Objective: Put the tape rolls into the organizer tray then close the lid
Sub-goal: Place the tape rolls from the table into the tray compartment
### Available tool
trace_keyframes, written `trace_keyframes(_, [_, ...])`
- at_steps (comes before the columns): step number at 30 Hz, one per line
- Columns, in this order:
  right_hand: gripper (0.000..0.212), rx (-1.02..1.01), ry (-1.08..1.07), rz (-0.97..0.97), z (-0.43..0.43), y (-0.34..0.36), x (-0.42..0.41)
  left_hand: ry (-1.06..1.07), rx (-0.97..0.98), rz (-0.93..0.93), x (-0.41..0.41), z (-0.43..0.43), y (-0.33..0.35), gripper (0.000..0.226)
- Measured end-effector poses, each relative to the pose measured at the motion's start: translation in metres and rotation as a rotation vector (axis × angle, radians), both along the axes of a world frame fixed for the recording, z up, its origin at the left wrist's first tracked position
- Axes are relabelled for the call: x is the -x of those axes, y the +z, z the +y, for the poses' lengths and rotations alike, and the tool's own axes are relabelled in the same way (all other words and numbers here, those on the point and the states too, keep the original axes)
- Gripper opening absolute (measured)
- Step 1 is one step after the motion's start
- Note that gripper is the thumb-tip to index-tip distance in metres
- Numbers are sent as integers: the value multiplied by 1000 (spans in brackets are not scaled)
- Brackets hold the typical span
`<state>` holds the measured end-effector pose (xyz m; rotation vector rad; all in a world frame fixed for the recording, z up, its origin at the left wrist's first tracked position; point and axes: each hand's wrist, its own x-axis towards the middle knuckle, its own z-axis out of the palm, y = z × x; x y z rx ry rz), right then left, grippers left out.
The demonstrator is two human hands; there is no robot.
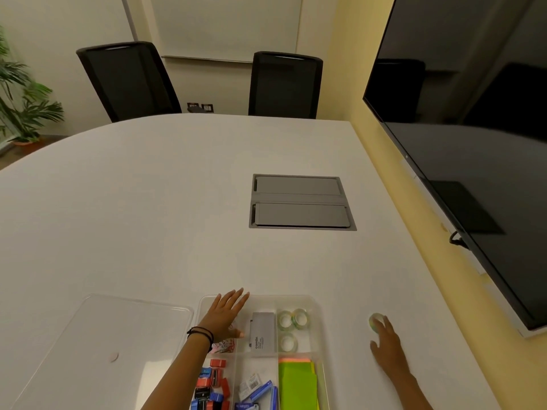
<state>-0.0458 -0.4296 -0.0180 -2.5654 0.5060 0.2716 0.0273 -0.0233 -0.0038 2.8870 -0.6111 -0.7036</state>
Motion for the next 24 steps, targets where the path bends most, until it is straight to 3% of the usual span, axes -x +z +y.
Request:
trace_keyframes(6, [39, 23, -125, -88, 47, 2, 45, -53, 19, -1, 0, 10, 0, 98])
trace_keyframes(12, [19, 59, -126, -95, 64, -5, 59, -33, 21, -3, 0, 3, -1, 96])
trace_keyframes(17, [14, 73, -119, -126, 72, -8, 60, -20, 30, -6, 0, 0, -1, 96])
trace_keyframes(21, [13, -170, -338, -270, 89, 11, 47, -29, 26, -14, 1, 1, 0, 95])
trace_keyframes(24, [13, -409, -345, -393, 105, 34, 28, -33, 22, -16, 0, 1, -1, 94])
